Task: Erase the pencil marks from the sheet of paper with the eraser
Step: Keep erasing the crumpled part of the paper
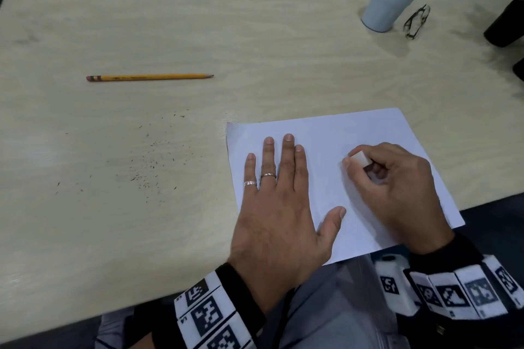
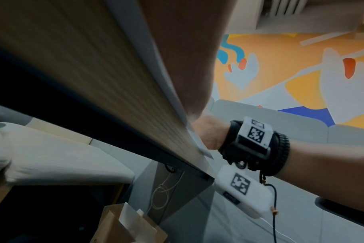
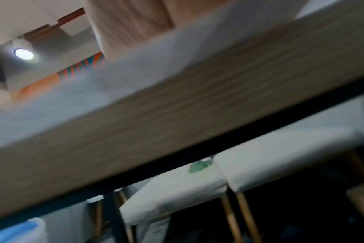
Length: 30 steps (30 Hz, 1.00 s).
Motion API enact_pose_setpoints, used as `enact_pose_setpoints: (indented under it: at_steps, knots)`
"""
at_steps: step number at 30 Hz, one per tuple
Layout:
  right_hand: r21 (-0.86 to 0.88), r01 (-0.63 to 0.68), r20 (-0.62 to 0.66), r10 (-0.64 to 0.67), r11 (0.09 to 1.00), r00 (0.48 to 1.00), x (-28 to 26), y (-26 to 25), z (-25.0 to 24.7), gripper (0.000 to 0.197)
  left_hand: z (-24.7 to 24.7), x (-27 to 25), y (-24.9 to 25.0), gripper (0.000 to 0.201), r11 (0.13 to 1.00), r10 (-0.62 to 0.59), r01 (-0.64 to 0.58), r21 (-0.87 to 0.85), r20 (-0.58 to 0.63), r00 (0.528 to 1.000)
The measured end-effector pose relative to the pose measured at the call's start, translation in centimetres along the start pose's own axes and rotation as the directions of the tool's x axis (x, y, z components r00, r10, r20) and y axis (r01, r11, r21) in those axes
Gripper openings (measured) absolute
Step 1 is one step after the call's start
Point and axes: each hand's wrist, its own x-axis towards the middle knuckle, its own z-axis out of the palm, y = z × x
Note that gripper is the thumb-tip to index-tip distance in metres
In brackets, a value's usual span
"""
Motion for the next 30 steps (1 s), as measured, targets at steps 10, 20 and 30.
enact_pose_setpoints:
  at_steps: [10,20,30]
  knots:
    - [-0.054,0.018,-0.031,-0.020,0.998,0.999,0.1,-0.2,0.3,0.015,0.1,0.0,0.0,0.100,1.000,0.003,-0.004,-0.025,-0.019,1.000]
    - [-0.061,0.095,0.016,-0.095,0.994,0.995,-0.6,-1.5,1.1,0.010,0.2,0.0,0.0,0.100,1.000,0.005,-0.005,-0.025,-0.030,1.000]
    - [-0.057,0.105,0.045,-0.103,0.993,0.994,-0.4,-1.4,1.2,0.004,0.1,0.0,0.0,0.101,1.000,0.005,-0.005,-0.019,-0.018,1.000]
